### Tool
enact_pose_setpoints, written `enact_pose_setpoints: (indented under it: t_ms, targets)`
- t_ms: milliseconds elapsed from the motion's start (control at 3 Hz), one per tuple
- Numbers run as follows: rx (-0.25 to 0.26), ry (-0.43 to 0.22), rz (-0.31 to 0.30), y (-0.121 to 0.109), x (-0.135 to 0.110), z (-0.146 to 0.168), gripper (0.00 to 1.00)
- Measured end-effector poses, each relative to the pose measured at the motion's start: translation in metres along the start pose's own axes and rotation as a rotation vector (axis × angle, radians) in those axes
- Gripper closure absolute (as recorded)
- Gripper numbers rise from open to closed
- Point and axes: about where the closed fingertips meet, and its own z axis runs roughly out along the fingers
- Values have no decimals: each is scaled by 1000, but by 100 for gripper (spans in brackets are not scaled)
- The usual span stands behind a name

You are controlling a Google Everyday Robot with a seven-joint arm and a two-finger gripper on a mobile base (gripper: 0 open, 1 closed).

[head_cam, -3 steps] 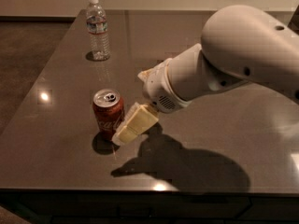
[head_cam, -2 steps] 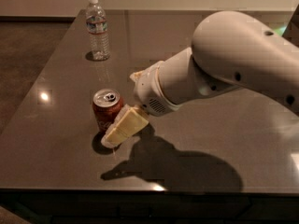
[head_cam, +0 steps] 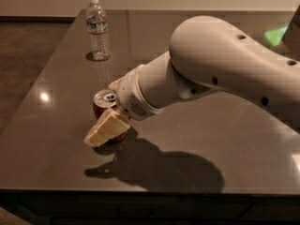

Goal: Knock coke can over

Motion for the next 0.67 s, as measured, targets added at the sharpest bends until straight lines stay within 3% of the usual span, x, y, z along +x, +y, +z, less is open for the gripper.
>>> enact_pose_setpoints:
  t_ms: [333, 667]
  targets:
    - [-24, -2, -5, -3, -2, 6, 41]
    - [-39, 2, -6, -10, -2, 4, 72]
